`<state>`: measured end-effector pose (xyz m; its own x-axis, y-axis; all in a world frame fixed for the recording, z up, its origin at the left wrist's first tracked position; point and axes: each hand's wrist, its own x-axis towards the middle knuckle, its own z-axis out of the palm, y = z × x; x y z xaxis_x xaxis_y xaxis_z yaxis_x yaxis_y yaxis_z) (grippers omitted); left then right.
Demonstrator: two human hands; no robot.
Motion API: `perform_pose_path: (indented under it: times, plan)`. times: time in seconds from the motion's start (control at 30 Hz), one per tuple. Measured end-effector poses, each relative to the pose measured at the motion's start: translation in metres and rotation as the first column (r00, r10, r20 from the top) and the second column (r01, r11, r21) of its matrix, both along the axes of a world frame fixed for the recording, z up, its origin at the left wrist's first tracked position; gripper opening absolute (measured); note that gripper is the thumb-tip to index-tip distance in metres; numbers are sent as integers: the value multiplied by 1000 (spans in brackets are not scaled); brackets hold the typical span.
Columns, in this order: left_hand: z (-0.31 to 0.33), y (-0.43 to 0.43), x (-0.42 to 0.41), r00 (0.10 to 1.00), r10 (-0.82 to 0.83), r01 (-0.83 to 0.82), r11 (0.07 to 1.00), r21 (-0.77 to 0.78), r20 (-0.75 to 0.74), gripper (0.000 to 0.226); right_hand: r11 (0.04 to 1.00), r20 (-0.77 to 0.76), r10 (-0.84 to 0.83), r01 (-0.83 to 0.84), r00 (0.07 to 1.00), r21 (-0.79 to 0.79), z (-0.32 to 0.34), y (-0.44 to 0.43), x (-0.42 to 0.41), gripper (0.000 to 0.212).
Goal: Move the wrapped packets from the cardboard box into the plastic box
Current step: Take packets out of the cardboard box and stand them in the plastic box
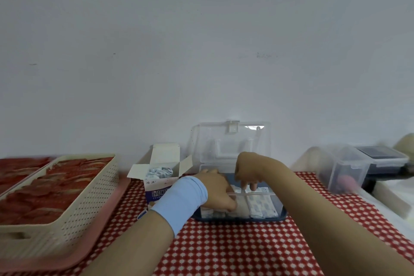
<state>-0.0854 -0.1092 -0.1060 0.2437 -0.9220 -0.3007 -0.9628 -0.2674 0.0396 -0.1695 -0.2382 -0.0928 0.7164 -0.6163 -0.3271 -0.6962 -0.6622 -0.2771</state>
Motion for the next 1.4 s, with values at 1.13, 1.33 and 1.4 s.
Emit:
perform_pose_path:
  times: [1.13, 1.33, 1.4]
  plan:
    - [55, 71, 29, 952, 6, -178, 827, -534, -307, 23, 998, 460, 52, -31, 886, -52, 39, 35, -6, 20]
    - [44, 133, 48, 888, 193, -349, 873, -340, -416, 23, 956, 552, 264, -291, 791, -40, 42, 112, 10, 16]
    - [31, 149, 57, 897, 251, -367, 882, -295, -364, 23, 933, 457, 333, -357, 825, -35, 31, 133, 22, 14]
